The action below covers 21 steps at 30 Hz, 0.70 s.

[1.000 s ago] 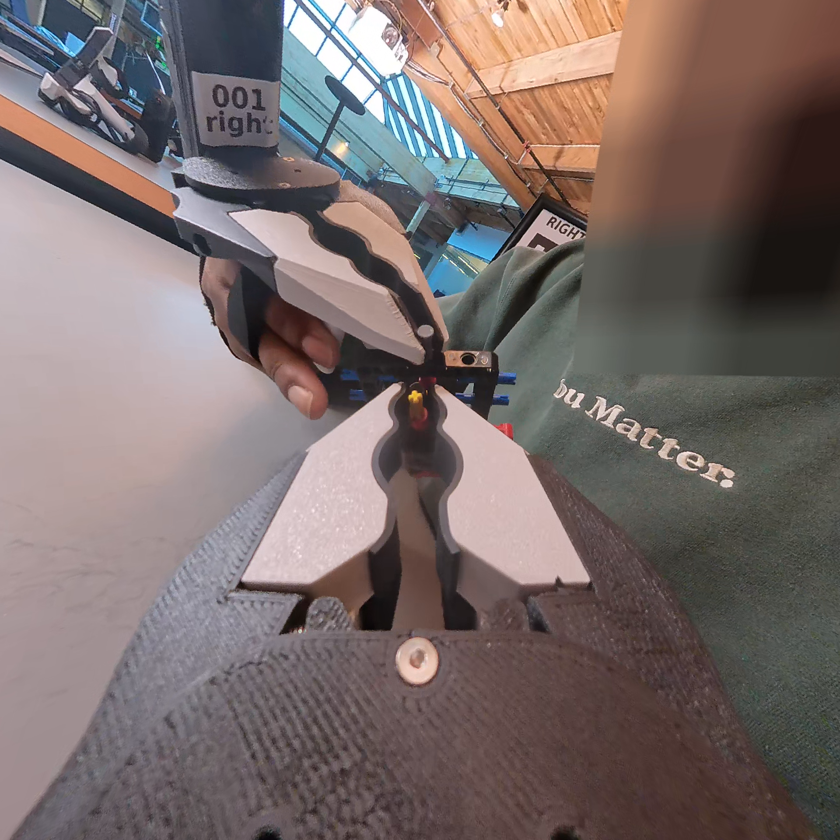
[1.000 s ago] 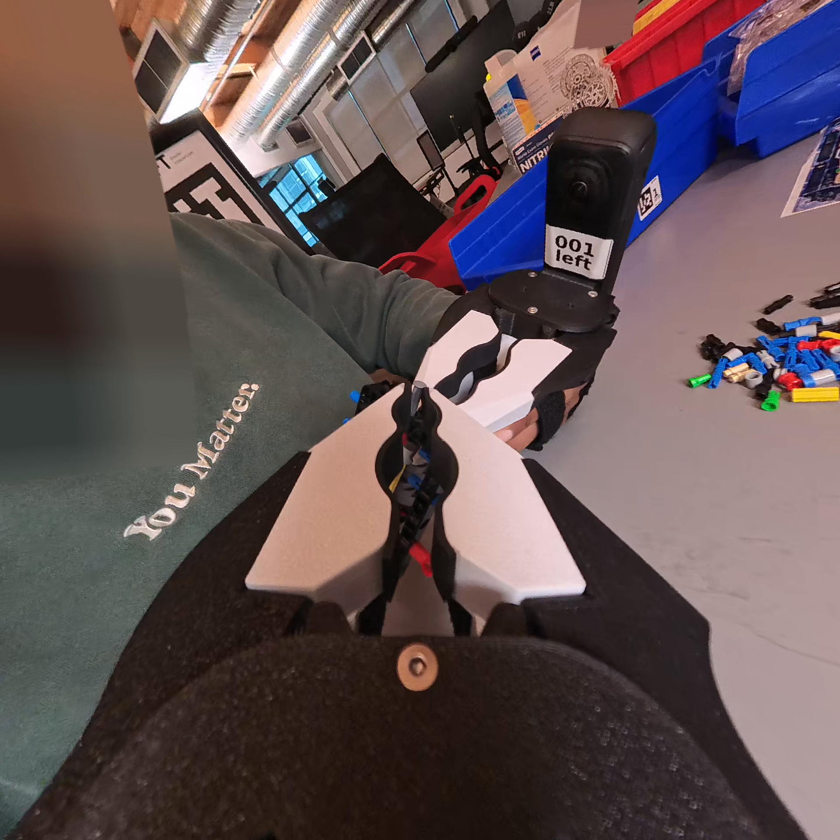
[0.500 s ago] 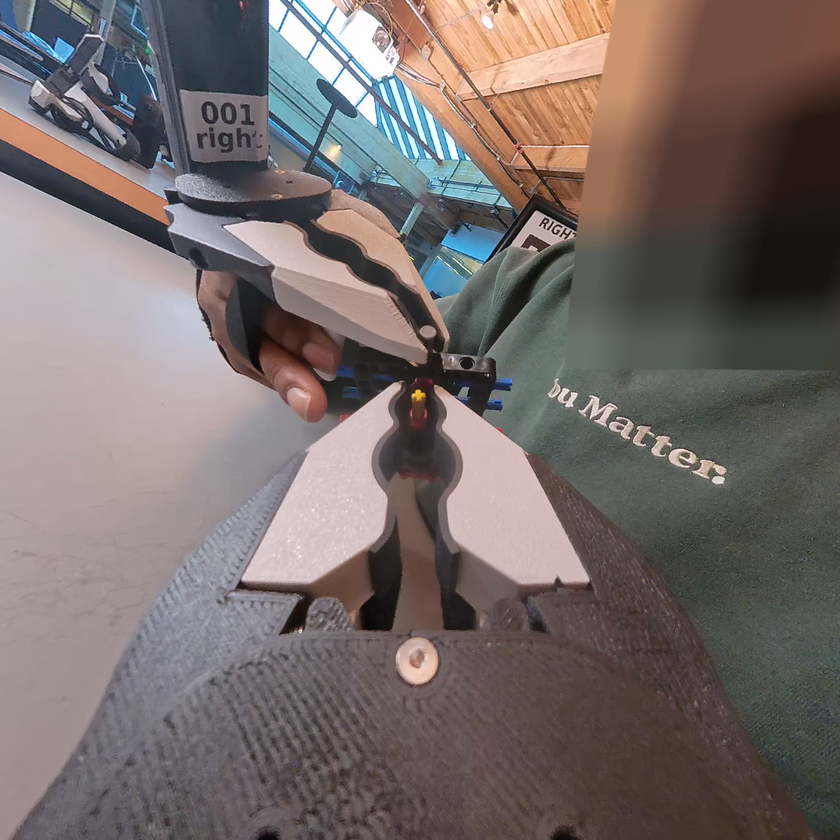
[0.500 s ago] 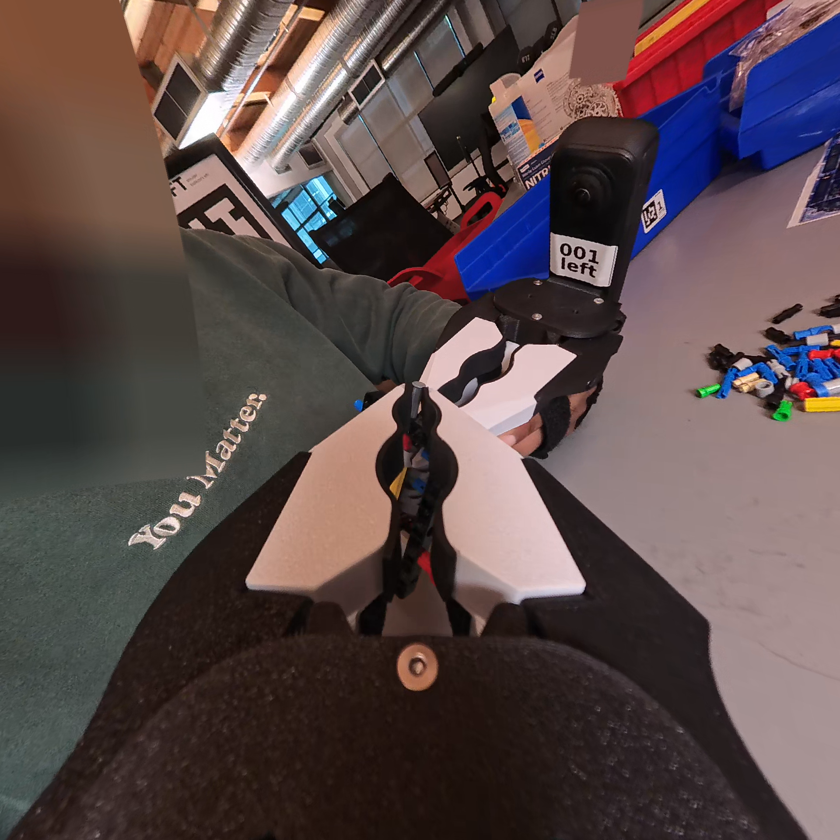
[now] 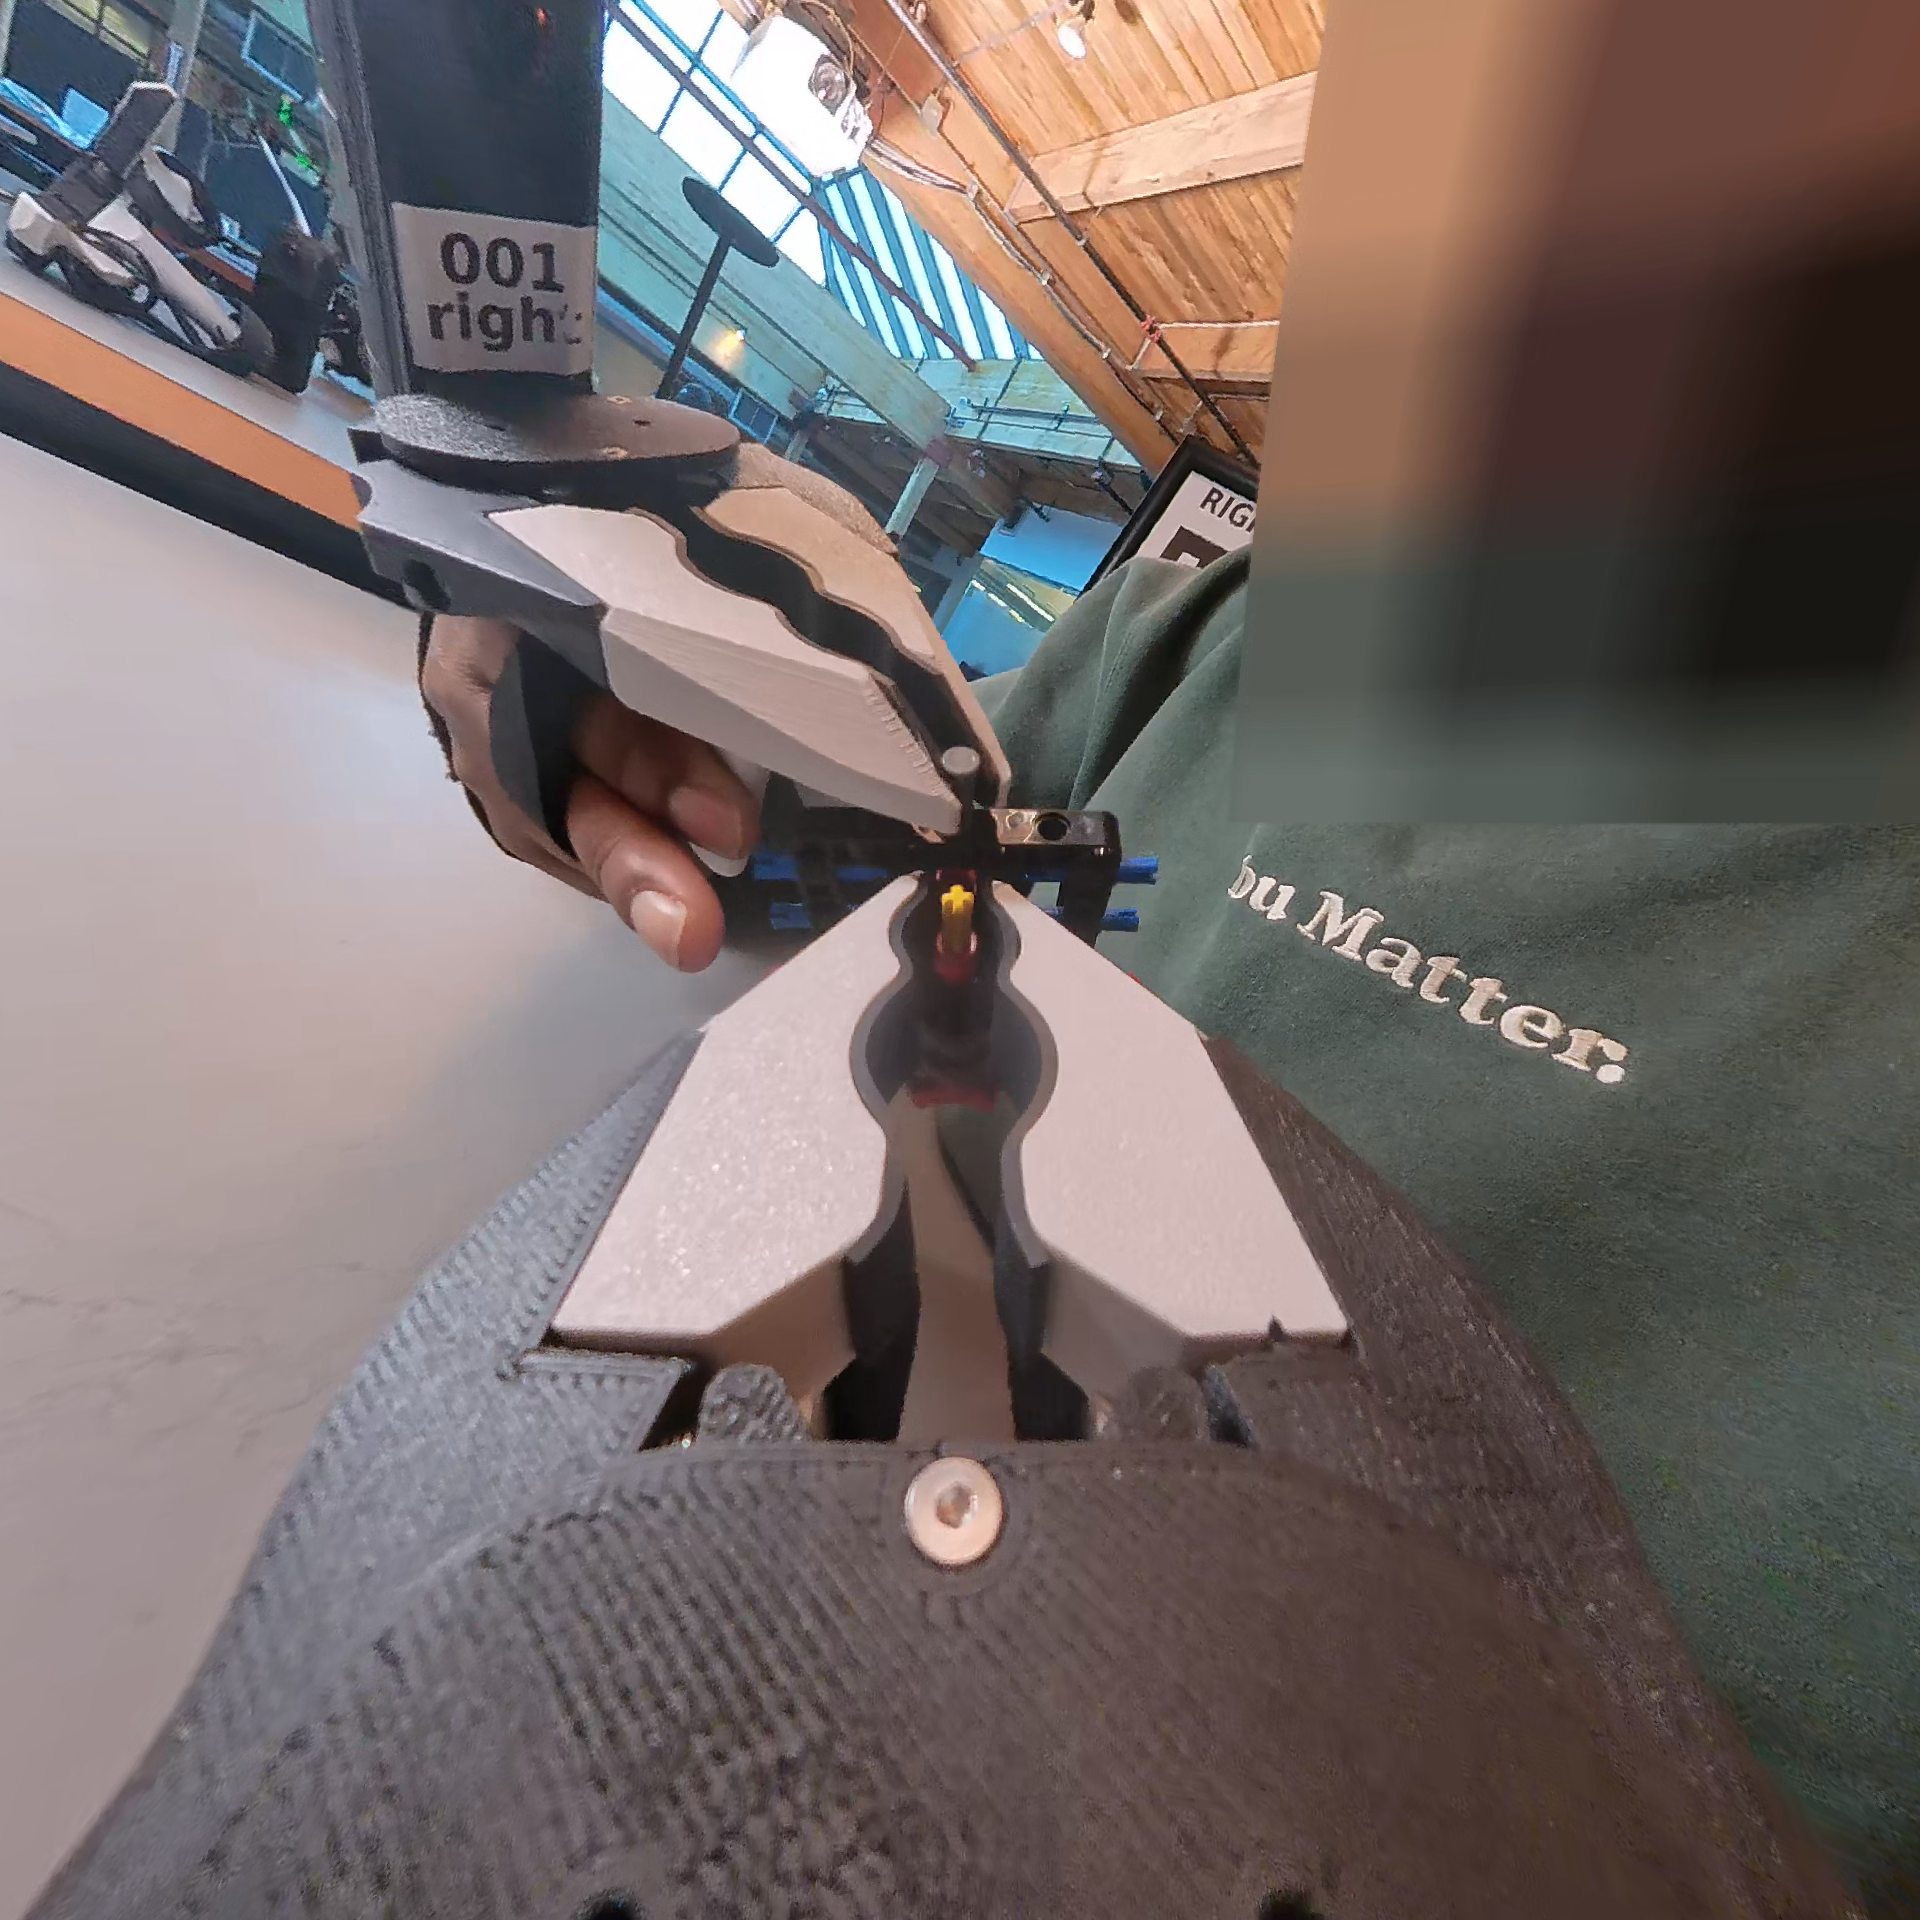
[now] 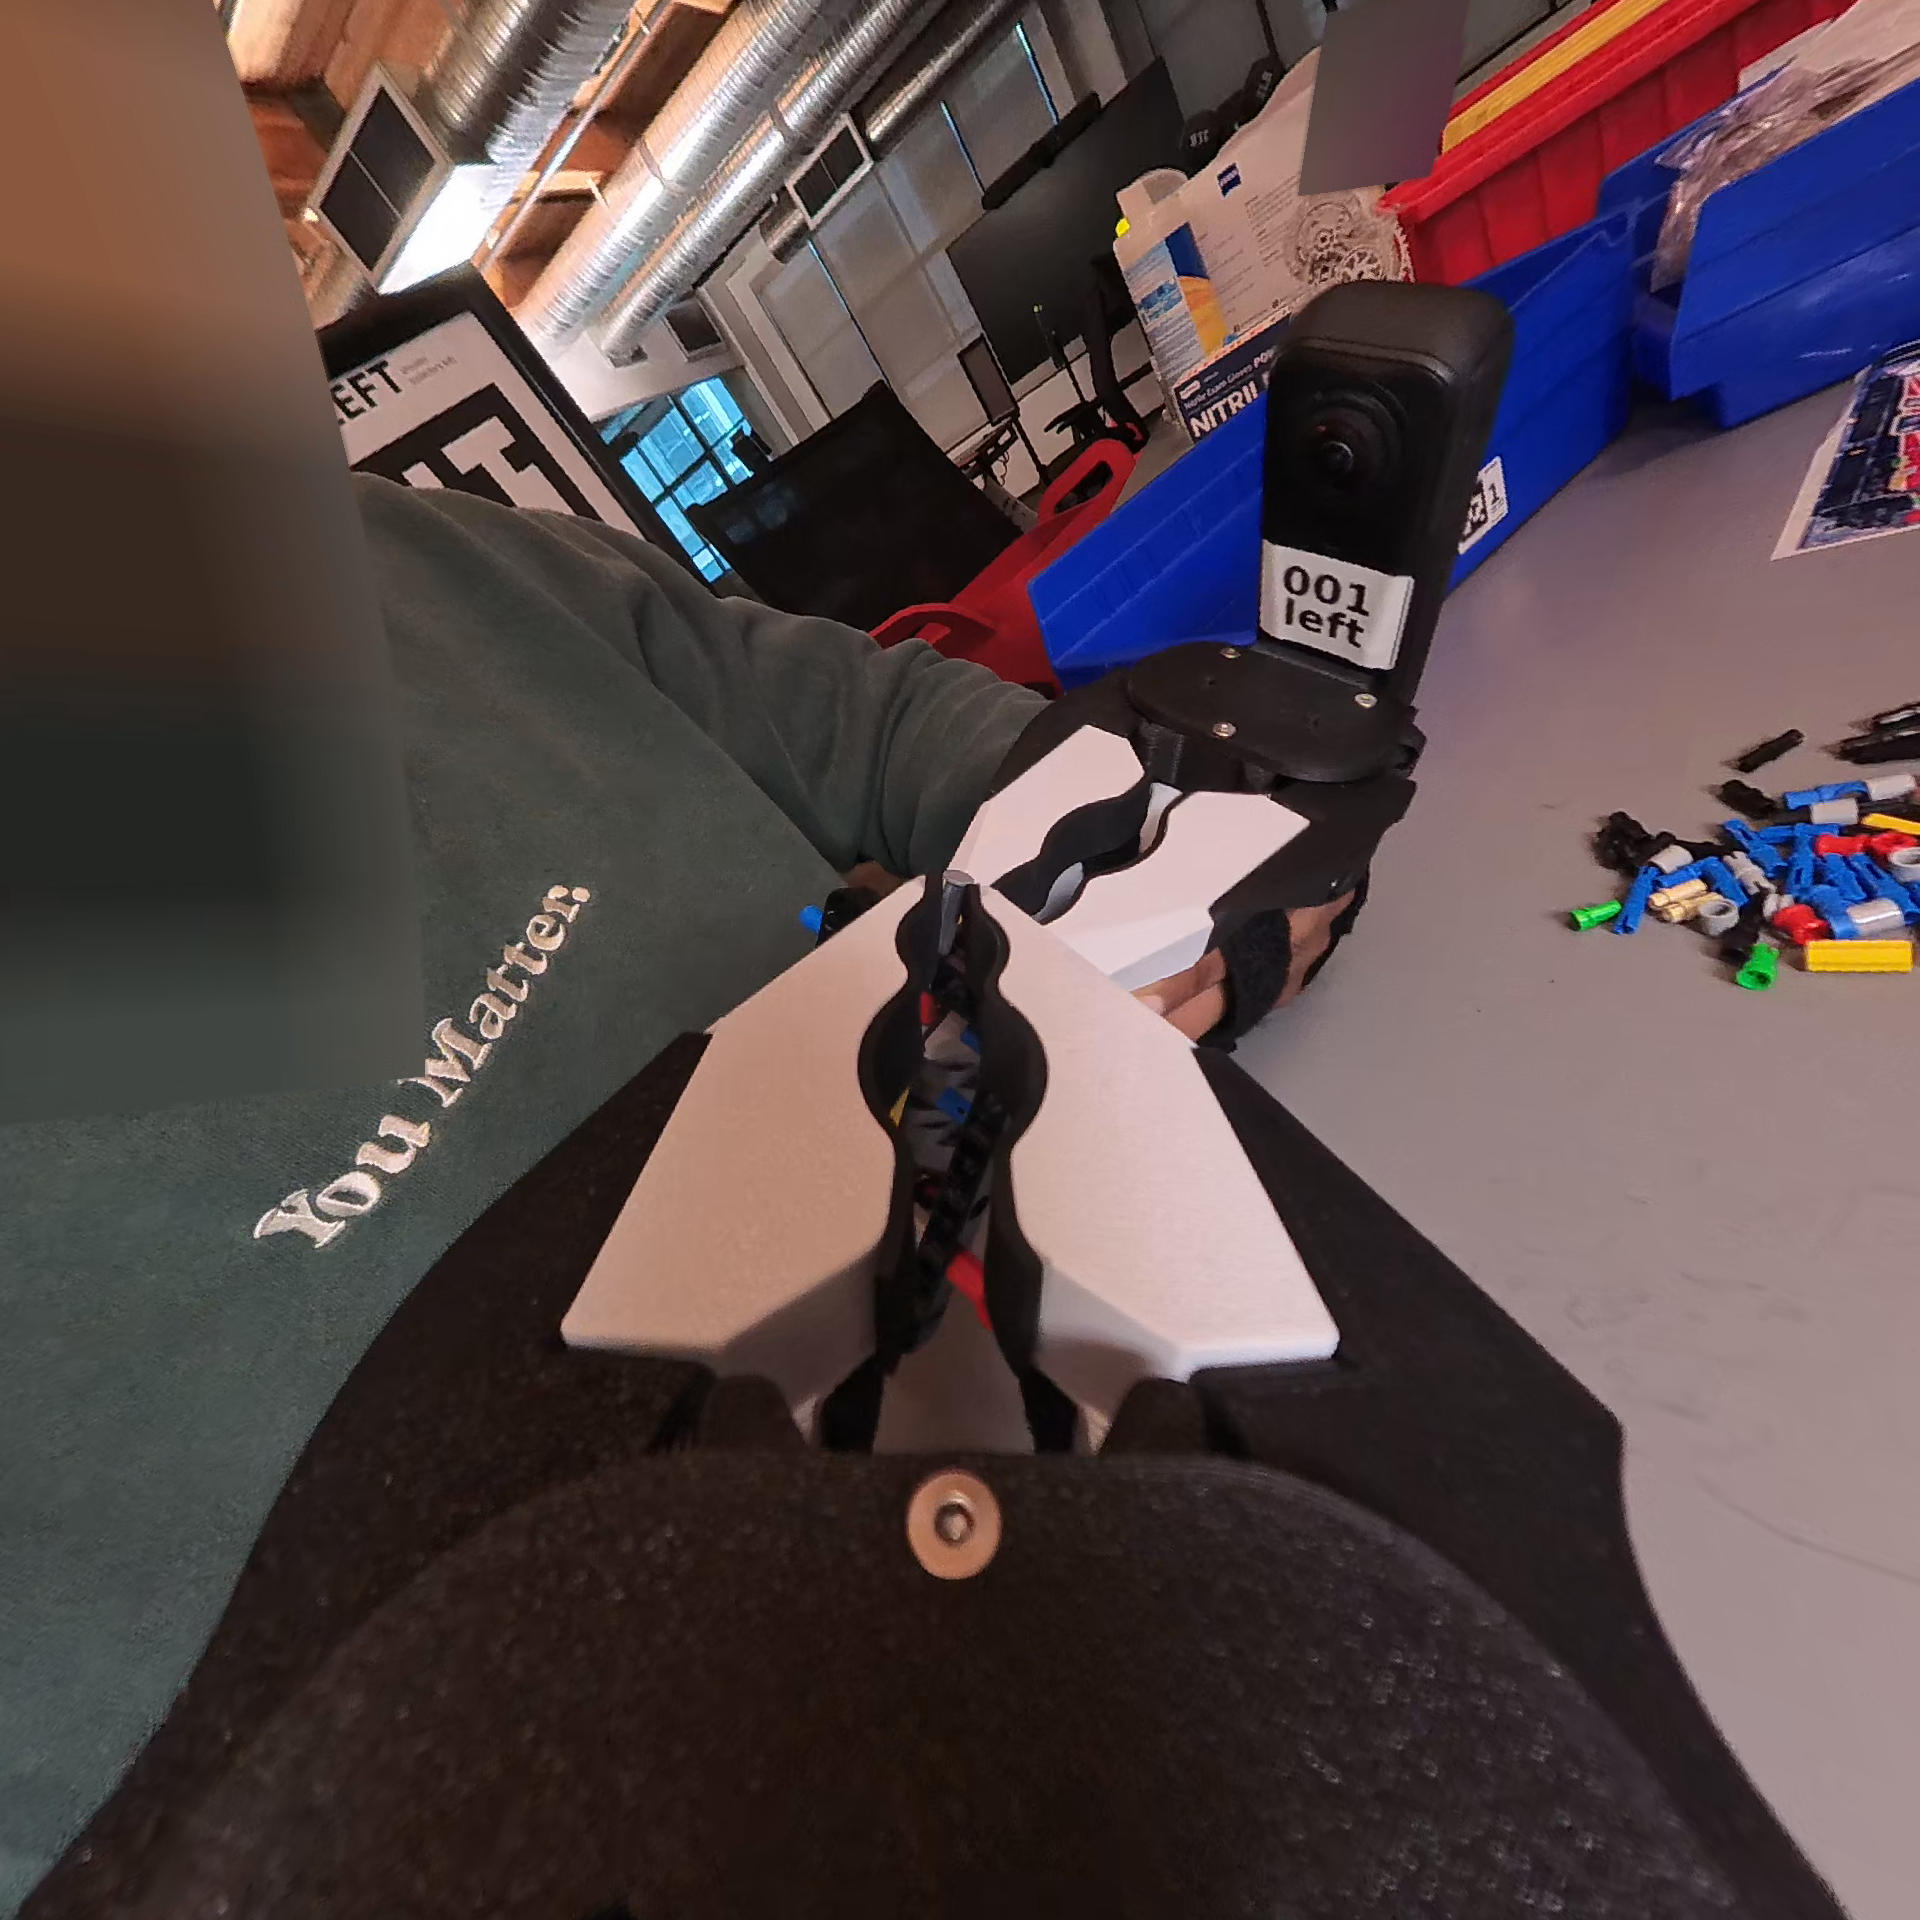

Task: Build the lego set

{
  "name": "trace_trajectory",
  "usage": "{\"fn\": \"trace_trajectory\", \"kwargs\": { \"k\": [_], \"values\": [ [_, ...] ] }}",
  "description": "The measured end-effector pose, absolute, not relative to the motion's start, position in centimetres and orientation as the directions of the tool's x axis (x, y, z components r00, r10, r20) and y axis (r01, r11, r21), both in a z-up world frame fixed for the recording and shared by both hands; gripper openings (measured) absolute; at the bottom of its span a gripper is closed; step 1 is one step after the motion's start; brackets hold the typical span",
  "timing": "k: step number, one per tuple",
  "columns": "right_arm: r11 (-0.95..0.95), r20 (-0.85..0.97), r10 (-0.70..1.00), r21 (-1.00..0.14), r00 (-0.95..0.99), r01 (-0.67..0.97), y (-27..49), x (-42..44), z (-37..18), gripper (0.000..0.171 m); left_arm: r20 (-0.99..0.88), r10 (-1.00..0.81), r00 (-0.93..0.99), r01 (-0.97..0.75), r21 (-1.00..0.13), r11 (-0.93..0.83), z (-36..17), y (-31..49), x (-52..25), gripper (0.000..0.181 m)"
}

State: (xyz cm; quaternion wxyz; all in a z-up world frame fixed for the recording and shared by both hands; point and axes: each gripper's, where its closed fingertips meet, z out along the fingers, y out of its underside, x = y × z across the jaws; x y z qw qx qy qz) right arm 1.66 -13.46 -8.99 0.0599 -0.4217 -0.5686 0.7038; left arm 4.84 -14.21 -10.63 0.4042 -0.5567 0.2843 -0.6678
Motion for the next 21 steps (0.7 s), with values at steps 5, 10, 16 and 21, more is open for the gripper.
{"fn": "trace_trajectory", "kwargs": {
  "k": [5,10,16,21],
  "values": [
    [-0.342,-0.516,0.576,-0.857,-0.634,0.386,-13.5,1.7,-8.8,0.002,0.514,-0.856,-0.059,0.241,-0.825,-0.512,-10.4,-14.1,4.7,0.005],
    [-0.292,-0.464,0.629,-0.885,-0.624,0.363,-13.0,1.7,-9.1,0.002,0.502,-0.865,-0.008,0.228,-0.841,-0.490,-10.8,-13.6,4.7,0.005],
    [-0.073,-0.265,0.758,-0.943,-0.596,0.326,-11.6,2.2,-11.2,0.001,0.326,-0.904,0.277,0.020,-0.942,-0.334,-13.6,-11.4,4.5,0.005],
    [0.086,-0.111,0.825,-0.945,-0.555,0.317,-10.3,2.5,-13.3,0.001,0.088,-0.894,0.440,-0.211,-0.957,-0.198,-15.8,-9.9,4.4,0.005]
  ]
}}
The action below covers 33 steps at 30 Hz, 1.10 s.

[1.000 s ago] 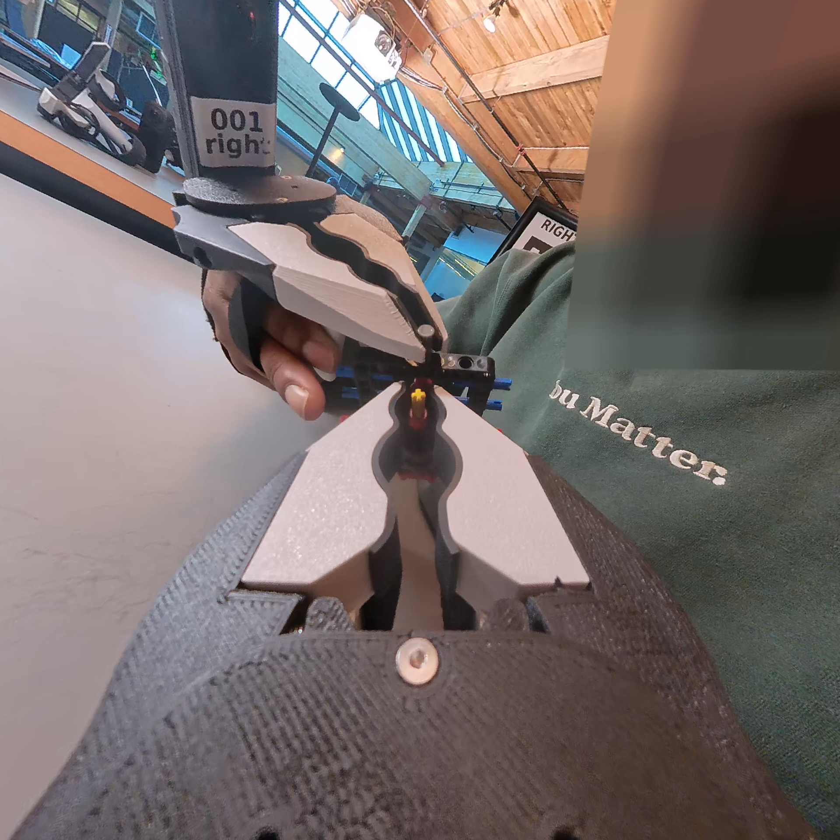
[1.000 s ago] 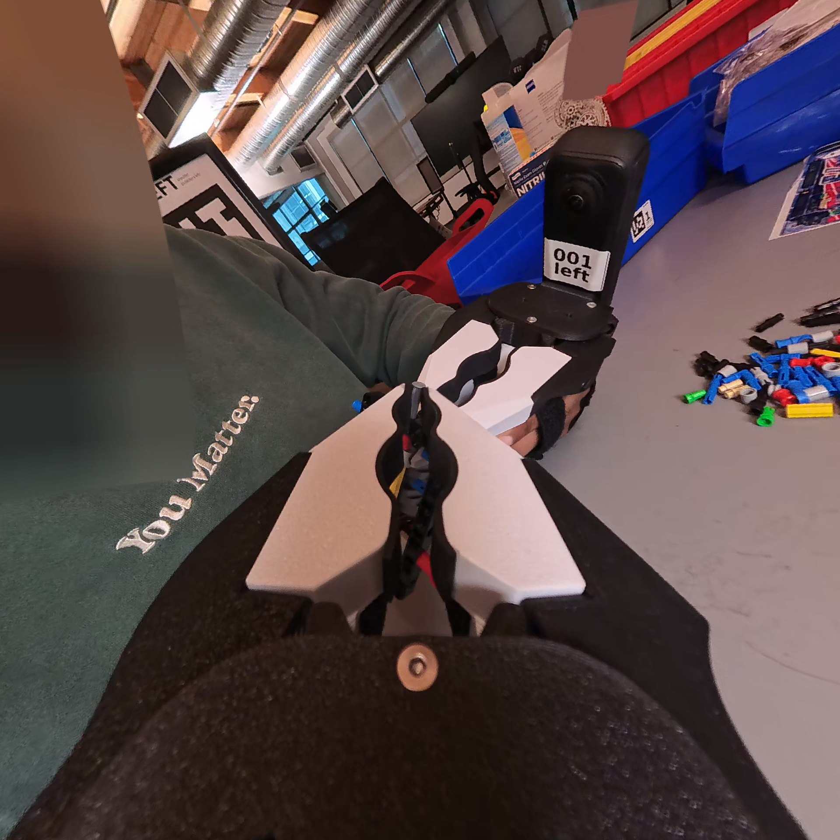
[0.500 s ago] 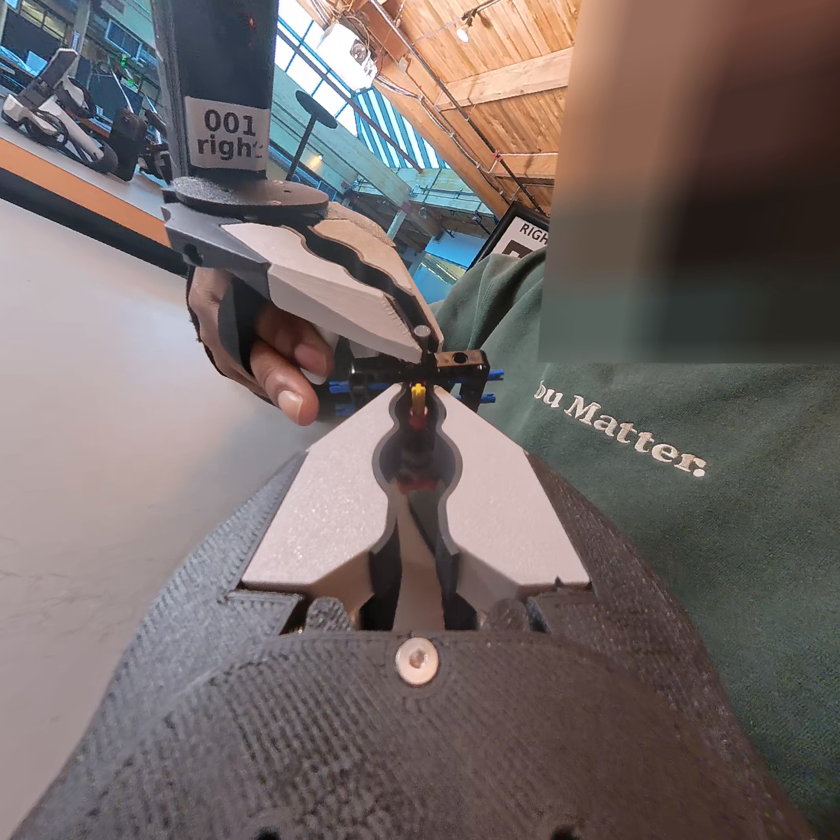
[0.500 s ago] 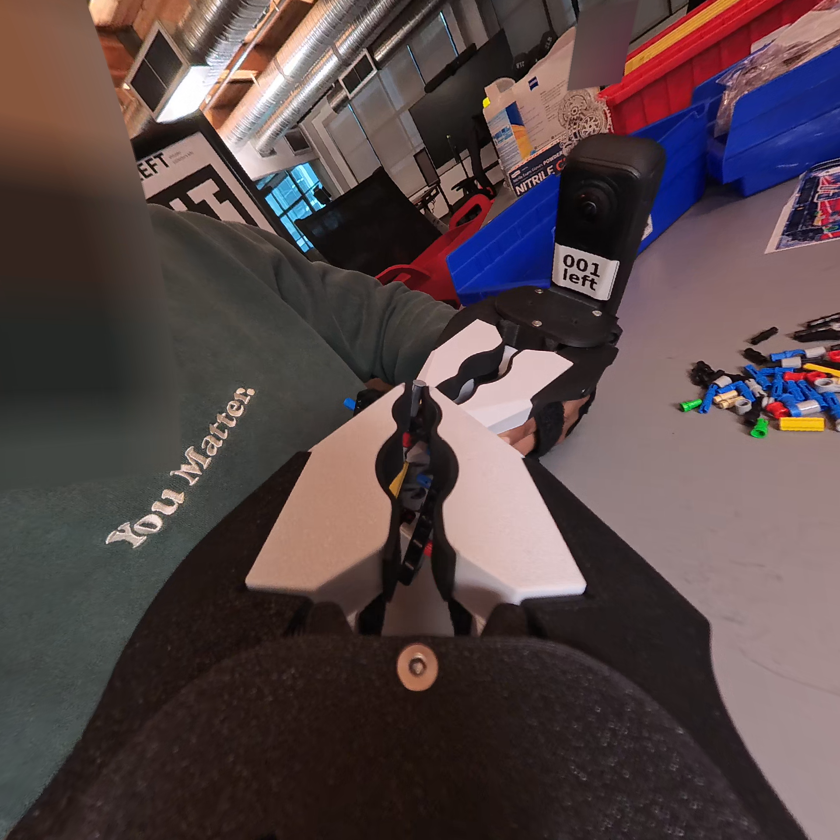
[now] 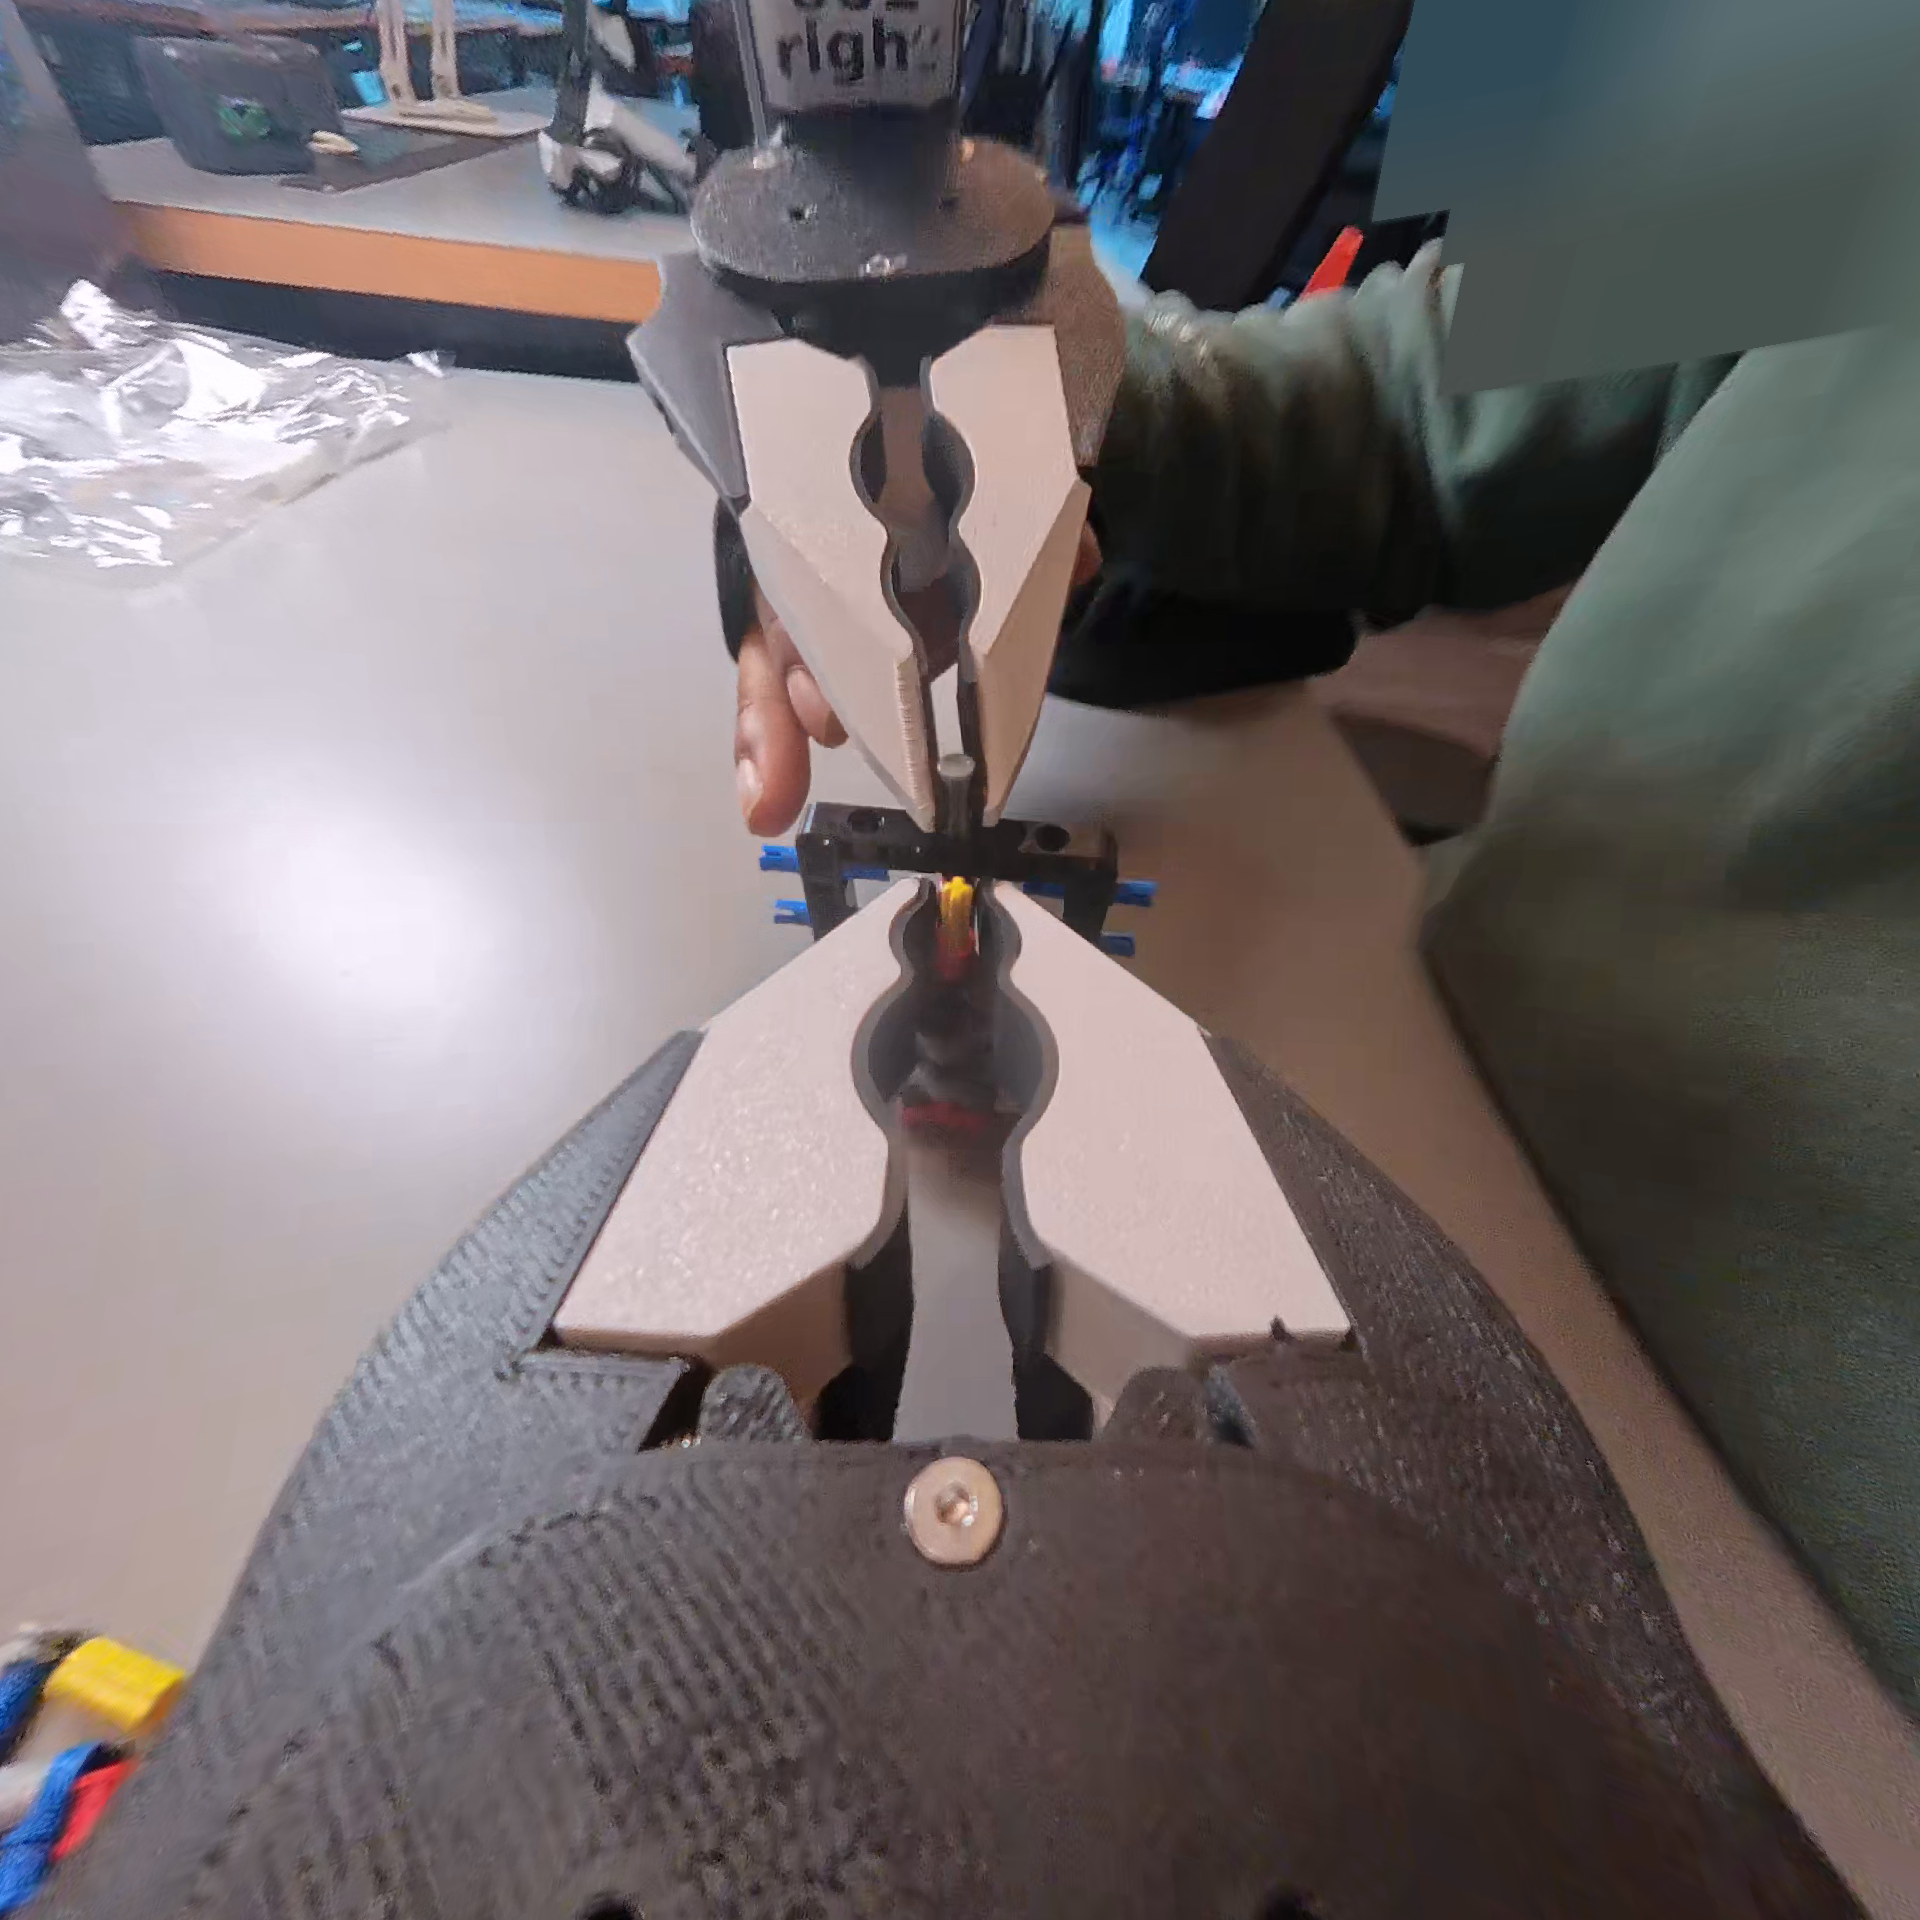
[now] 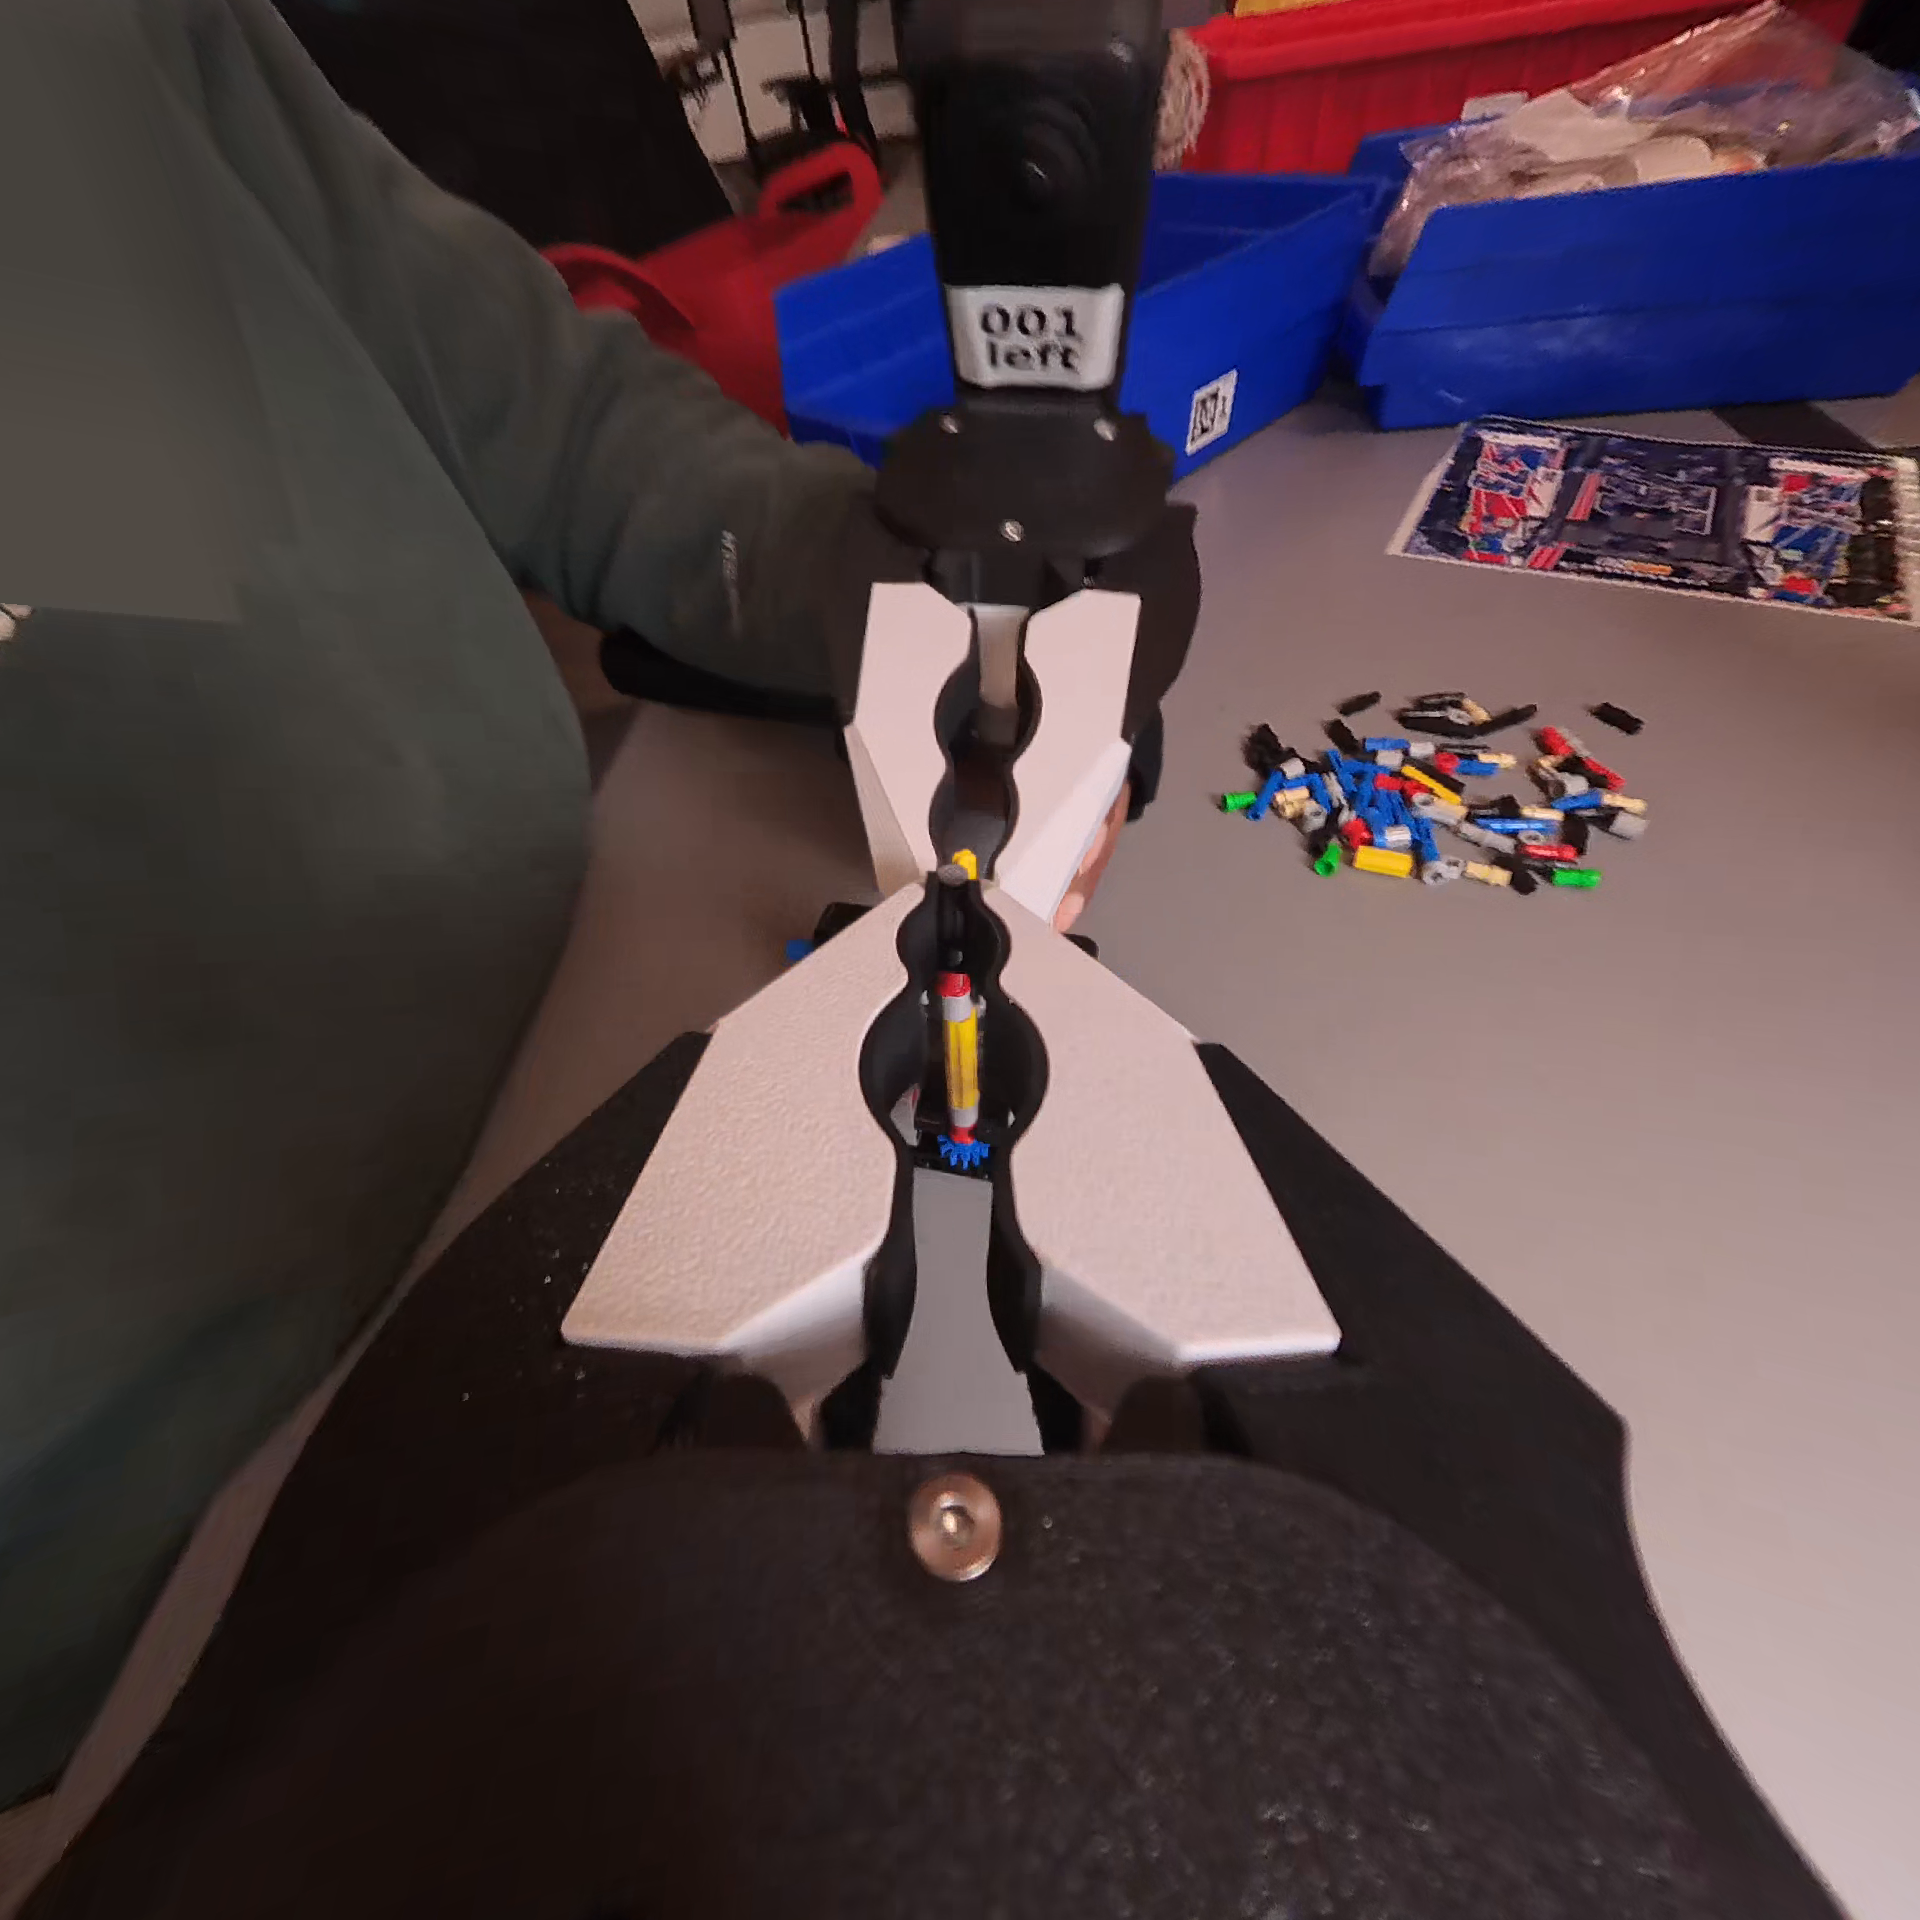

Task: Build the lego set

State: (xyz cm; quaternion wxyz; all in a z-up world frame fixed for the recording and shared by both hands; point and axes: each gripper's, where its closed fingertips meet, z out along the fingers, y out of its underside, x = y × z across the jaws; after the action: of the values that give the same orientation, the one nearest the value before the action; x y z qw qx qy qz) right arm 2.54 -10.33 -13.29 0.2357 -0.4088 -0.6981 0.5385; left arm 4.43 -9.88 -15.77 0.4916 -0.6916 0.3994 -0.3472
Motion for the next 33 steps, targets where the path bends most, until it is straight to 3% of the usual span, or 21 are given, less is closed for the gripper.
{"fn": "trace_trajectory", "kwargs": {
  "k": [10,26,30,33],
  "values": [
    [0.088,-0.085,0.839,-0.954,-0.538,0.288,-10.4,3.6,-13.6,0.002,0.049,-0.885,0.462,-0.241,-0.954,-0.178,-16.0,-10.3,4.5,0.026],
    [0.167,-0.013,0.868,-0.934,-0.497,0.315,-10.3,3.8,-13.8,0.001,0.140,-0.895,0.424,-0.160,-0.961,-0.227,-14.4,-10.9,4.7,0.030],
    [0.178,-0.002,0.872,-0.930,-0.490,0.321,-10.3,3.8,-13.8,0.001,0.162,-0.882,0.442,-0.216,-0.936,-0.280,-15.3,-11.5,5.1,0.050],
    [0.184,0.003,0.872,-0.929,-0.490,0.320,-10.4,3.8,-13.9,0.001,0.129,-0.877,0.462,-0.237,-0.935,-0.263,-15.8,-11.5,5.6,0.051]
  ]
}}
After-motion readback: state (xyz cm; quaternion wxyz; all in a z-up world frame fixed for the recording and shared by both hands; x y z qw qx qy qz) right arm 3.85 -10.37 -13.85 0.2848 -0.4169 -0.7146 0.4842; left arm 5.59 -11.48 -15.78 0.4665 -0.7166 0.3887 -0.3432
